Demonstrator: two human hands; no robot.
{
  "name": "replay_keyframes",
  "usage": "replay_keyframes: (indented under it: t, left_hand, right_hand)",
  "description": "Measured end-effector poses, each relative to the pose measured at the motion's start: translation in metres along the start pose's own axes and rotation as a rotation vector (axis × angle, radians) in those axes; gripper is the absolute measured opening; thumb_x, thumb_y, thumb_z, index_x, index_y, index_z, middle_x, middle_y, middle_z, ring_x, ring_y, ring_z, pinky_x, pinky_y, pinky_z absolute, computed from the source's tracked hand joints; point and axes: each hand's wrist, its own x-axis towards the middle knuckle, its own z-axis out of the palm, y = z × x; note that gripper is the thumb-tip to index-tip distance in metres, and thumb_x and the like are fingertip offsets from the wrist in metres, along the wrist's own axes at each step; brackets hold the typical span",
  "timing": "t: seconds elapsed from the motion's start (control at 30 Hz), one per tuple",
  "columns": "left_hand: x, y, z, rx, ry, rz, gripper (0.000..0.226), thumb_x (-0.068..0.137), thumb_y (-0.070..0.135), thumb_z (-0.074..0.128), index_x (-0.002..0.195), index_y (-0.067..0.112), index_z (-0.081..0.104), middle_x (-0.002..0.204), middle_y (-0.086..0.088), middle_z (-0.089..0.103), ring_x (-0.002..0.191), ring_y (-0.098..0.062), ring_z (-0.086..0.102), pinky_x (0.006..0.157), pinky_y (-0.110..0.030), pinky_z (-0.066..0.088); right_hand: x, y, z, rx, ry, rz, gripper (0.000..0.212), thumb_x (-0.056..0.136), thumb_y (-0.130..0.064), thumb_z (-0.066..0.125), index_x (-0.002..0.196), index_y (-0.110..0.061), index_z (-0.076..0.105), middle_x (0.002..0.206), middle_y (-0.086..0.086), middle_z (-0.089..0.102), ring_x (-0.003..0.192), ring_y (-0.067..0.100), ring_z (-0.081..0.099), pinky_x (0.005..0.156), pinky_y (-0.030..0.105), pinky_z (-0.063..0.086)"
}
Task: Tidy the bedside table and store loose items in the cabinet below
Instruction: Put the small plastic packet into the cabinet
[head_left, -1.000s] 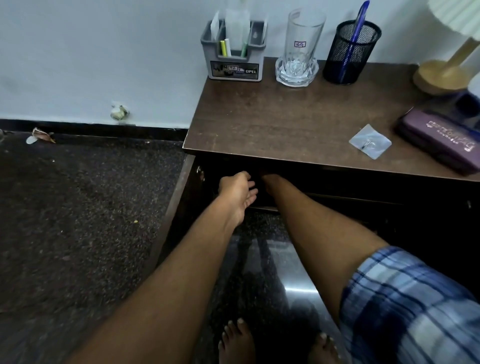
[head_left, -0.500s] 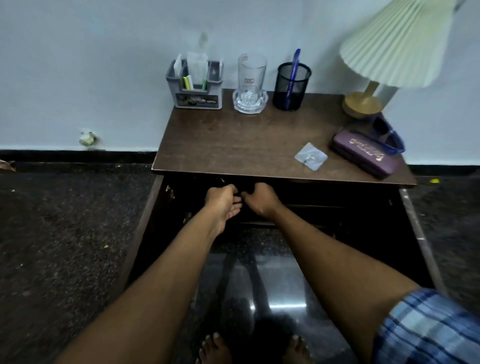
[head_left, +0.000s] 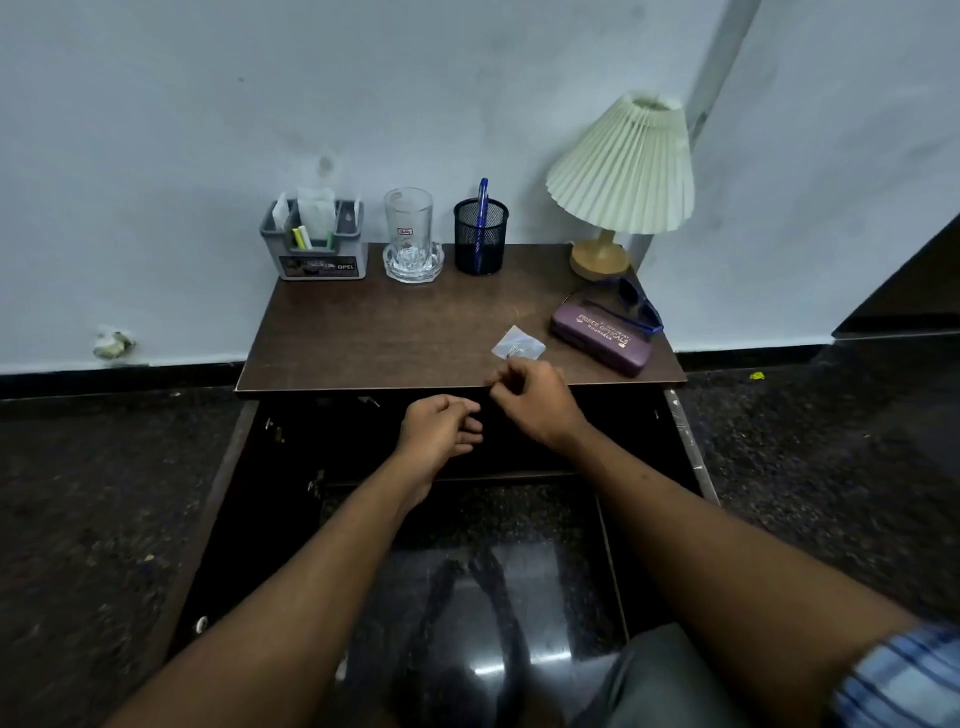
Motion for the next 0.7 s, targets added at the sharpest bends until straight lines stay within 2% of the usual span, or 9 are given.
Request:
replay_keyframes:
  t: [0.1, 0.2, 0.3, 0.37, 0.5, 0.7]
  left_hand:
    - [0.0, -0.003, 0.002, 0.028, 0.035, 0.047, 0.019, 0.098, 0.014, 0.052, 0.092, 0.011, 0.069, 0.079, -0.009, 0.069, 0.069, -0.019, 0.068, 0.066, -0.028, 0.053]
    - [0.004, -0.001, 0.004, 0.017, 0.072, 0.067, 0.021, 0.1, 0.012, 0.049, 0.095, 0.009, 0.07, 0.077, -0.008, 0.067, 0.067, -0.018, 0.066, 0.062, -0.025, 0.052]
    - [0.008, 0.003, 0.013, -0.022, 0.088, 0.09, 0.022, 0.1, 0.009, 0.047, 0.092, 0.01, 0.067, 0.073, -0.006, 0.064, 0.063, -0.015, 0.063, 0.057, -0.021, 0.05]
    - [0.011, 0.006, 0.02, -0.038, 0.086, 0.113, 0.023, 0.1, 0.008, 0.046, 0.09, 0.011, 0.066, 0.072, -0.005, 0.064, 0.062, -0.014, 0.062, 0.055, -0.02, 0.049]
    - [0.019, 0.008, 0.029, -0.049, 0.08, 0.116, 0.025, 0.1, 0.007, 0.045, 0.087, 0.015, 0.065, 0.071, -0.005, 0.063, 0.06, -0.014, 0.061, 0.051, -0.018, 0.048]
    - [0.022, -0.003, 0.021, -0.017, 0.045, 0.115, 0.024, 0.099, 0.01, 0.048, 0.085, 0.015, 0.066, 0.071, -0.005, 0.064, 0.059, -0.014, 0.062, 0.053, -0.021, 0.047]
  right_hand:
    - [0.006, 0.004, -0.013, -0.008, 0.212, 0.002, 0.005, 0.086, -0.016, 0.069, 0.09, -0.019, 0.071, 0.089, -0.007, 0.072, 0.076, 0.011, 0.066, 0.077, 0.028, 0.054]
    - [0.012, 0.008, -0.017, -0.085, 0.281, 0.046, 0.012, 0.089, -0.02, 0.07, 0.101, -0.018, 0.066, 0.103, 0.001, 0.064, 0.086, 0.017, 0.065, 0.083, 0.035, 0.055]
    - [0.019, 0.011, -0.02, -0.126, 0.25, 0.119, 0.031, 0.091, -0.02, 0.07, 0.12, -0.012, 0.062, 0.122, 0.008, 0.054, 0.102, 0.023, 0.062, 0.094, 0.033, 0.05]
    - [0.023, 0.009, -0.02, -0.162, 0.223, 0.169, 0.041, 0.091, -0.022, 0.071, 0.127, -0.008, 0.059, 0.13, 0.011, 0.05, 0.112, 0.024, 0.058, 0.095, 0.03, 0.044]
    - [0.034, 0.009, -0.018, -0.216, 0.176, 0.212, 0.045, 0.089, -0.026, 0.073, 0.125, -0.003, 0.058, 0.131, 0.016, 0.049, 0.117, 0.032, 0.055, 0.101, 0.037, 0.044]
    - [0.051, 0.008, -0.021, -0.319, 0.107, 0.216, 0.045, 0.085, -0.027, 0.076, 0.121, -0.005, 0.061, 0.126, 0.017, 0.061, 0.115, 0.035, 0.06, 0.093, 0.04, 0.051]
